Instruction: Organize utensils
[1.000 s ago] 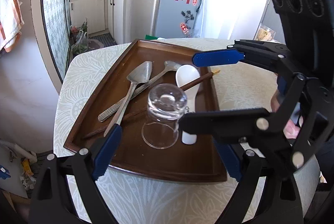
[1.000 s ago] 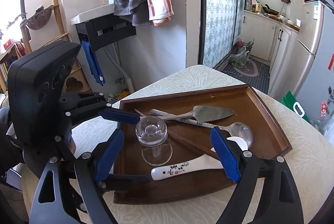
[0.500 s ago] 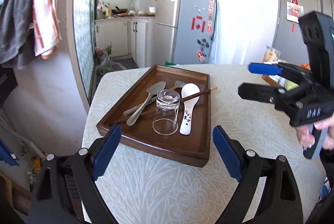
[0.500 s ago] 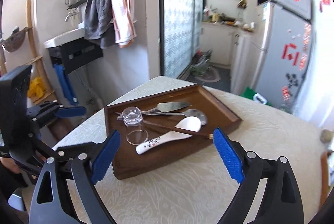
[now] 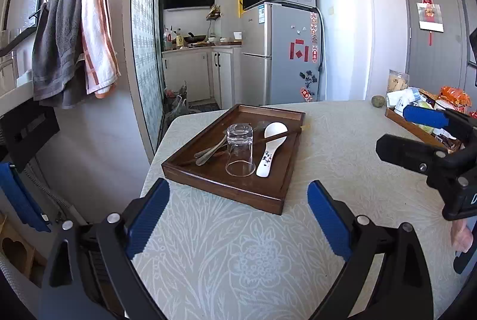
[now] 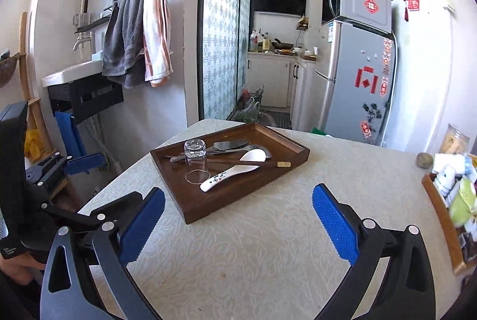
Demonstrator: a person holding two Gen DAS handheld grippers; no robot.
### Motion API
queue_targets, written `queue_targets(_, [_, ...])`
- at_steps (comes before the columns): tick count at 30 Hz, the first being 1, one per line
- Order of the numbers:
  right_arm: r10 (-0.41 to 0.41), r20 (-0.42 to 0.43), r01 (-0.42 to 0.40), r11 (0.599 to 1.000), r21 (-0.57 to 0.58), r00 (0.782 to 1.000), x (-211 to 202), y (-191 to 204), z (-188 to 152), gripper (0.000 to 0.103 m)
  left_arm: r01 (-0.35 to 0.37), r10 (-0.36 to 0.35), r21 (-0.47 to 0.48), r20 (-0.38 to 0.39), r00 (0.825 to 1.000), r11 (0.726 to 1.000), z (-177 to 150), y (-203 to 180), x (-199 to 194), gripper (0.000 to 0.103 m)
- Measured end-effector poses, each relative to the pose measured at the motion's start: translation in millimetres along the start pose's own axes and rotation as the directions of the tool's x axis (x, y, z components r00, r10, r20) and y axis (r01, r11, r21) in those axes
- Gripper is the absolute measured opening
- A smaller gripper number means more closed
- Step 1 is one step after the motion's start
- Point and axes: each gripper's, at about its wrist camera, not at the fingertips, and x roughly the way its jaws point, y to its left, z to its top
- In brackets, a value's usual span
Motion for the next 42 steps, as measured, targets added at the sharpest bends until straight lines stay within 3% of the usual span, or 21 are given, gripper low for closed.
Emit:
queue_targets(2, [-0.015,0.007,0.015,1.0,0.02,1.0,2,-2,-6,0.1,0.009,-0.009,0.019,0.004,1.0,1.0,4,-2,-4,0.096])
queue_targets(6, [-0.043,0.016,0.042,0.999,0.033,0.999,9,-5,-18,0.1,0.03,-0.029,-0.029,0.022,0.999,0.999,3,3,-6,0.097])
queue_targets(13, [-0.017,0.026,0.016,1.0,0.021,1.0,12,-7,-24,0.1,0.062,-0.061,-0.034,0.017,0.998,0.998,-7,-2,0,0.097])
queue_targets(21, [-0.066,0.05,0.065,0.998,0.01,0.997,11,-7,-27,0.1,0.021,-0.021,-0.021,0.035,0.999,1.0,-10,-5,-3,0.1])
queue_targets(29, [-0.049,0.043,0.048,0.999,0.026,0.998,15,-10,-32,0.1,-0.019,0.021,-0.028,0.056,0.998,0.999,-10,5,-7,0.1])
queue_targets(42, [-0.068,0.061,0.066,0.997,0.027,0.996,14,-10,-32,0.1,-0.013,0.015,-0.035,0.056,0.998,0.999,-10,8,-8,0.1])
